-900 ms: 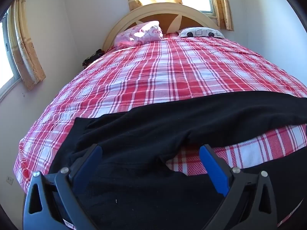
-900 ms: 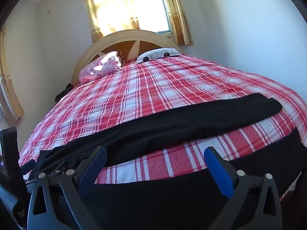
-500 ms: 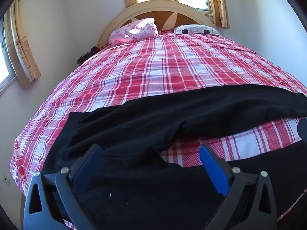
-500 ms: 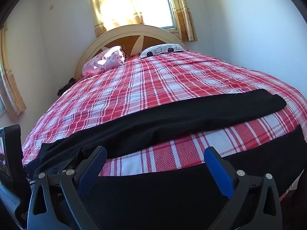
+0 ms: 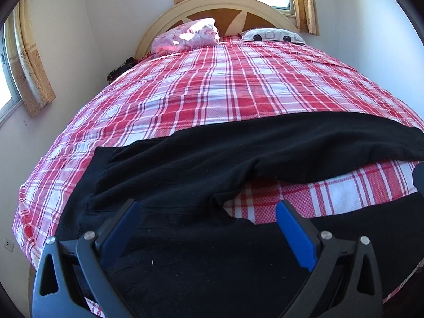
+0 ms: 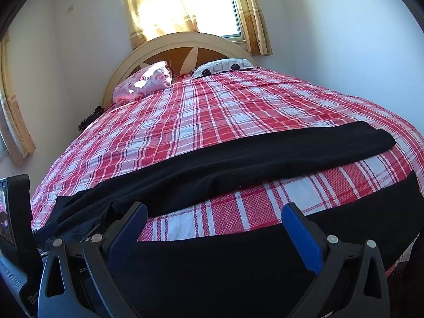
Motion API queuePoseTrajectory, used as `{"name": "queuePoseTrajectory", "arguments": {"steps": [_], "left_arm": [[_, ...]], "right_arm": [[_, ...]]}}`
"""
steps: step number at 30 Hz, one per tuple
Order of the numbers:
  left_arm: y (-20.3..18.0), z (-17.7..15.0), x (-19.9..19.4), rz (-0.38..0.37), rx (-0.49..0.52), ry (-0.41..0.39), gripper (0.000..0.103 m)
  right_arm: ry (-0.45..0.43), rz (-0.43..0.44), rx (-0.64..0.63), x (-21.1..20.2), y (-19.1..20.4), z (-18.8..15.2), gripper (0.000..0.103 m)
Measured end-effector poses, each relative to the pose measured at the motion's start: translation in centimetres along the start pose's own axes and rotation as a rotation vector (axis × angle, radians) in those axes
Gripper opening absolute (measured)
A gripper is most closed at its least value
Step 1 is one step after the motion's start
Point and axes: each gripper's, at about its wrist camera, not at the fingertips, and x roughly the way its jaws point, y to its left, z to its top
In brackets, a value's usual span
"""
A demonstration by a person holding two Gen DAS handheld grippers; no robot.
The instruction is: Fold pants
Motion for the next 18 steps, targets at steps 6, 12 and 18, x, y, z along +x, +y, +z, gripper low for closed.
{"name": "queuePoseTrajectory", "arguments": {"steps": [6,12,18], "left_arm": [[0.10,-0.12,0.01,-0.001,0.002,0.005,0.103],[0.09,-0.20,0.16,-0.005,0.001,0.010,0.103],[0.04,-0.17,0.11,-0.010,0.003,0.007,0.103]], "right_arm": [[0.009,-0.003,0.003,0.18,0.10,-0.11,0.102],[0.010,-0.001,0.007,0.21,-0.14,-0.17,0.102],[0.011,-0.002,0.010,0.27,-0.15,-0.17,0.102]]}}
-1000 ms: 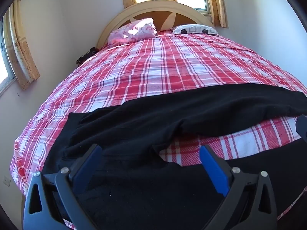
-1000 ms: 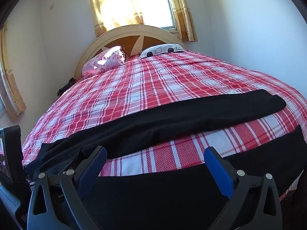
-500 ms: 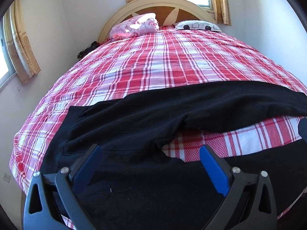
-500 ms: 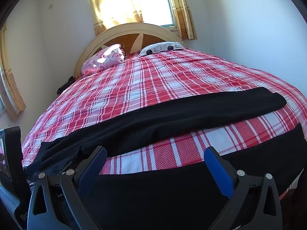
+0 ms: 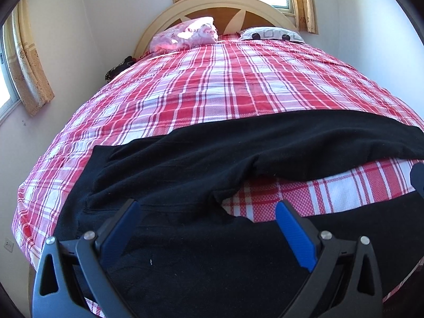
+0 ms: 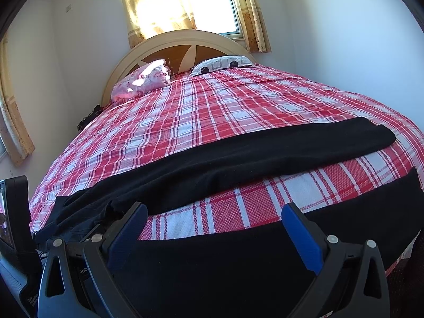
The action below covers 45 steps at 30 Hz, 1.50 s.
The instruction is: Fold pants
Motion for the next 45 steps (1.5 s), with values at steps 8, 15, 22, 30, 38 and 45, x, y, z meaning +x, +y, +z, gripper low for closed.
{"name": "queuePoseTrajectory", "arguments": {"steps": [8,15,22,30,38,45], "left_arm": [[-0.20,0.07,-0.02,-0.003,0.002,0.006,0.103],[-0.22,0.05,-0.02,-0.002,0.001,0.006,0.103],[-0.41,-0.13,0.04,0.000,0.007,0.011,0.103],[-0.33,-0.16,0.07,-0.001,0.007,0.012,0.103],[0.10,-0.04,0.13,-0.002,0.005,0.017,0.103],[0.19,-0.09,0.19,-0.001,0.005,0.019,0.103]], "right_arm": [[0.000,0.000,0.002,-0.01,-0.02,-0.11,0.102],[0.001,0.001,0.002,0.02,-0.06,-0.08,0.102],[0.001,0.002,0.003,-0.03,-0.02,-0.10,0.102],[0.000,0.002,0.001,-0.09,0.14,-0.22,0.102],[0.000,0.003,-0.005,-0.02,0.41,-0.31,0.102],[0.001,0.004,-0.010,-0.01,0.60,-0.37,0.102]]}}
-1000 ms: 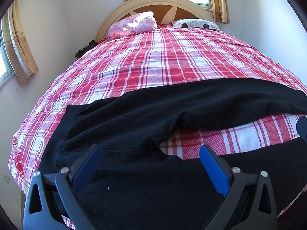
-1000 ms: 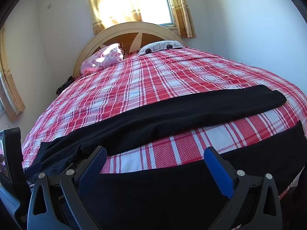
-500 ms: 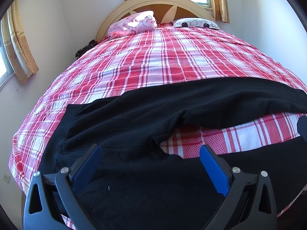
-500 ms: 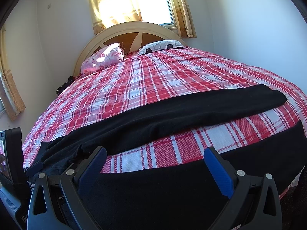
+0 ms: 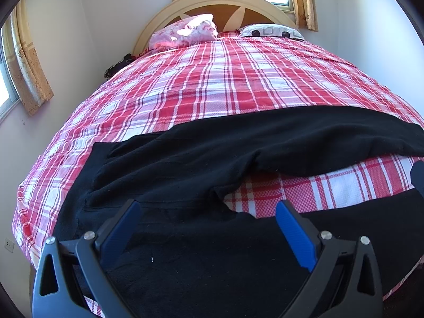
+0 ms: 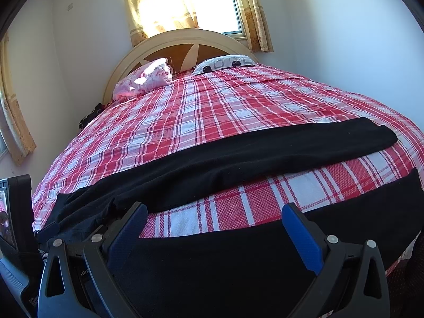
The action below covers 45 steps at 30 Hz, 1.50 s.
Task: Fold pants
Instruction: 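Lower the right tool onto the black pants leg and close it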
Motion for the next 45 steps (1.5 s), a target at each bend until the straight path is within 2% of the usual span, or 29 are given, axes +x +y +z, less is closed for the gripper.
{"name": "queuePoseTrajectory", "arguments": {"steps": [5,9,15,18,20,23,26,30,35,38,40,41,42,43,44,45], "left_arm": [[0.6,0.0,0.3,0.006,0.000,0.006,0.103],[2.7,0.2,1.0,0.035,0.001,0.013,0.103],[7.7,1.9,2.8,0.117,-0.044,0.043,0.103],[10.1,3.4,4.4,0.133,-0.086,0.068,0.103],[11.6,4.3,6.0,0.138,-0.127,0.104,0.103],[13.0,4.6,8.2,0.139,-0.180,0.174,0.103],[13.7,4.1,10.2,0.120,-0.208,0.223,0.103],[13.8,3.3,12.1,0.121,-0.212,0.266,0.103],[14.0,3.2,12.5,0.102,-0.221,0.240,0.103],[14.1,2.9,12.8,0.103,-0.225,0.198,0.103],[14.0,2.9,12.8,0.110,-0.219,0.175,0.103],[14.0,2.9,12.7,0.107,-0.217,0.174,0.103],[14.1,3.0,12.7,0.098,-0.216,0.178,0.103],[14.3,3.2,12.6,0.087,-0.215,0.185,0.103],[14.7,3.2,12.3,0.080,-0.214,0.197,0.103],[15.0,3.2,11.9,0.082,-0.215,0.205,0.103]], "right_arm": [[0.005,0.004,-0.008,0.2,0.2,0.0,0.102],[0.011,0.023,-0.045,0.7,0.7,0.5,0.102],[0.036,0.138,-0.167,2.7,2.7,3.4,0.102],[0.079,0.246,-0.291,5.9,5.4,5.5,0.102],[0.119,0.289,-0.354,8.3,7.1,6.5,0.102],[0.247,0.378,-0.444,13.6,10.2,7.7,0.101],[0.333,0.403,-0.518,18.0,13.4,7.9,0.085],[0.398,0.440,-0.644,21.9,16.9,7.5,0.083],[0.440,0.469,-0.763,24.8,20.0,6.0,0.083],[0.479,0.472,-0.798,26.2,20.9,4.9,0.082],[0.494,0.499,-0.789,26.6,20.9,4.1,0.075],[0.478,0.520,-0.786,26.3,20.8,4.1,0.061],[0.475,0.551,-0.792,26.0,20.8,4.2,0.041],[0.477,0.566,-0.794,25.7,20.8,4.2,0.029],[0.490,0.575,-0.790,25.4,20.9,4.3,0.012],[0.498,0.571,-0.785,25.0,20.8,4.4,0.006]]}}
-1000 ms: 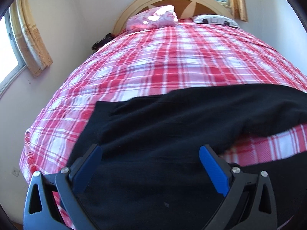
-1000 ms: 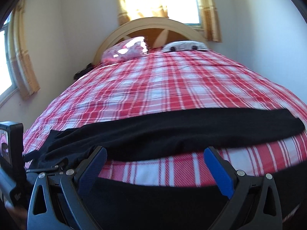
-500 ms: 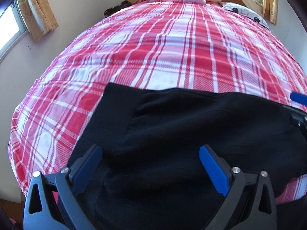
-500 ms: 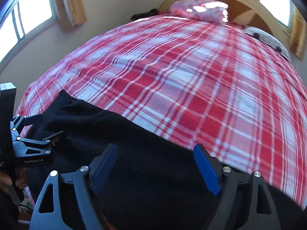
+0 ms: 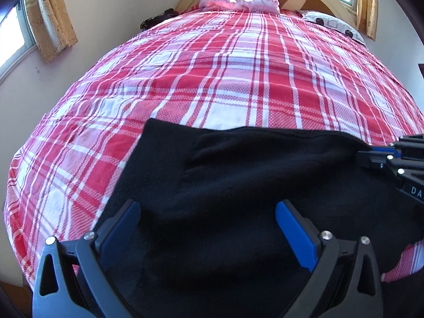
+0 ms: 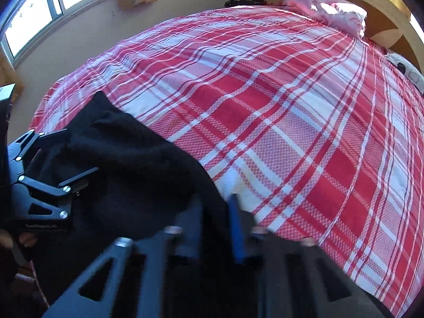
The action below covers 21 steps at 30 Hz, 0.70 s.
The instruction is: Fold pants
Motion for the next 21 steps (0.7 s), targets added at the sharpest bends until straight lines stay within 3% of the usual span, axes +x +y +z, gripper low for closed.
{"name": "queuePoseTrajectory", "arguments": {"steps": [3,8,12,14,19,21], "left_arm": [[1.6,-0.7,-1.7,0.015,-0.014,-0.023,0.103],[4.9,-2.8,-5.2,-0.004,-0.047,-0.079,0.103],[6.3,-4.9,-7.5,-0.005,-0.039,-0.114,0.103],[6.7,-5.6,-8.1,-0.002,-0.036,-0.122,0.103],[7.5,-6.9,-8.9,0.004,-0.045,-0.123,0.103],[7.7,-7.2,-9.3,0.012,-0.048,-0.130,0.103]], "right_arm": [[-0.032,-0.009,0.005,-1.7,1.1,-0.4,0.005],[-0.165,0.002,-0.023,-7.5,4.7,-2.0,0.005],[-0.240,0.044,-0.079,-11.7,9.3,-5.0,0.005],[-0.253,0.056,-0.102,-12.9,11.4,-7.1,0.005],[-0.217,0.196,-0.143,-13.5,16.9,-13.2,0.004],[-0.191,0.161,-0.189,-12.6,19.2,-15.2,0.004]]}}
